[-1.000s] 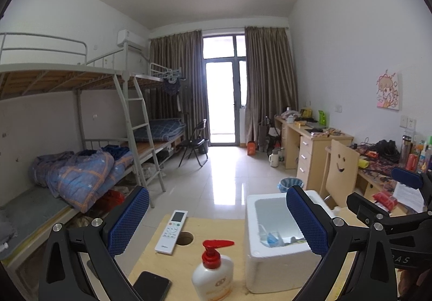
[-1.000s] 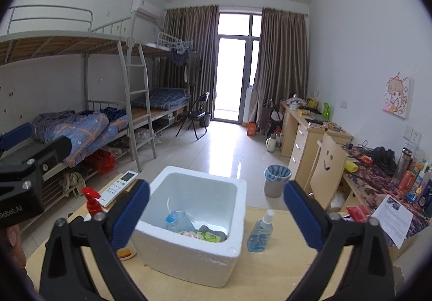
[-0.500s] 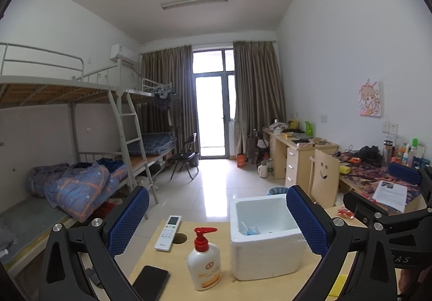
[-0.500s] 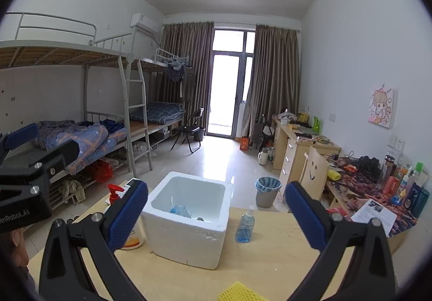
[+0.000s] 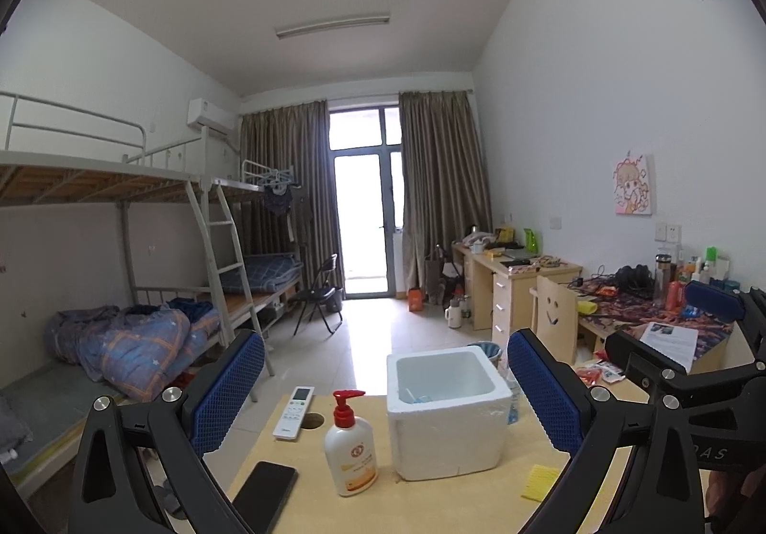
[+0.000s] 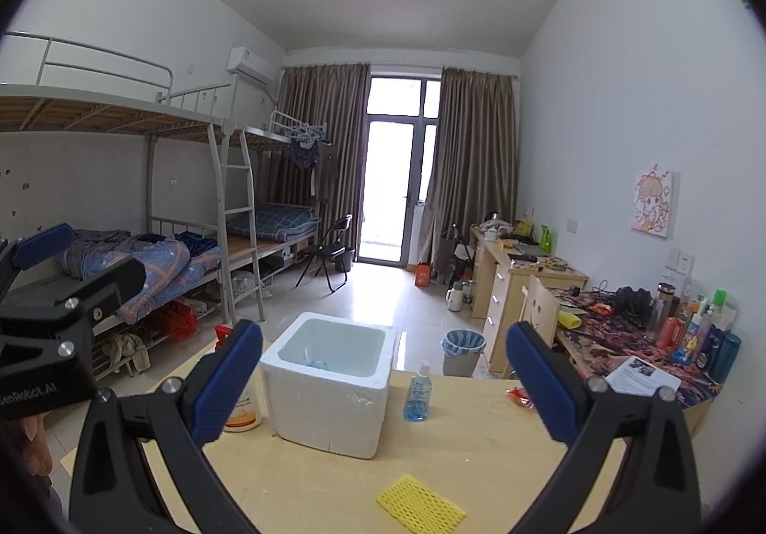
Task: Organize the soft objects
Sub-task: 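Move both open tools back from the foam box toward the table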
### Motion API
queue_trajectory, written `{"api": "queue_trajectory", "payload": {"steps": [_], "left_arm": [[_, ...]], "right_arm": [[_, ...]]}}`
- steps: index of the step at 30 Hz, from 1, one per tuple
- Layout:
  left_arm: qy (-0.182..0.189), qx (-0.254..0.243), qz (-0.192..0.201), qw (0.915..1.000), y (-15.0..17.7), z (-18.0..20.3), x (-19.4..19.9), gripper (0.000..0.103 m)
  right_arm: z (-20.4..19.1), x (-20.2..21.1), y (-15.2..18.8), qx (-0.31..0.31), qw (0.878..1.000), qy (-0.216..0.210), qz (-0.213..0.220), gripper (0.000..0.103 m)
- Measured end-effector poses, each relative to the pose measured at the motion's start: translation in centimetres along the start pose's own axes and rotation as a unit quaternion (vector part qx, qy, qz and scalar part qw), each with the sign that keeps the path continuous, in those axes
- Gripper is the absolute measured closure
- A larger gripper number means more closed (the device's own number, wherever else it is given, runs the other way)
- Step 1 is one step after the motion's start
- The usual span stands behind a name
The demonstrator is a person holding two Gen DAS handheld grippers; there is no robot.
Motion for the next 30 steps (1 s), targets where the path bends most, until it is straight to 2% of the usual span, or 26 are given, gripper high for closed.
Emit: {"api": "queue_trajectory", "payload": {"steps": [14, 30], "left_arm": [[0.029, -0.003, 0.024, 0.9993, 0.3, 1.3, 5.7, 0.001], [0.036, 0.015, 0.044, 0.9983, 2.3, 1.1, 10.0, 0.001]], "right_arm": [[0.2, 5.8, 0.7, -0.005, 1.000, 0.012, 0.020, 0.000], [-0.1, 11.2, 2.2, 0.002, 0.999, 0.032, 0.038, 0.000]]}}
Point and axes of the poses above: each gripper's, at about its wrist camera, not at the fingertips, and x roughly against the way its jaws point, z to its right, y to its underside, the point moved 8 cm from there along -x, roughly the way its jaws point, and after that the axes turned 11 degrees about z, right-handed, at the moved point
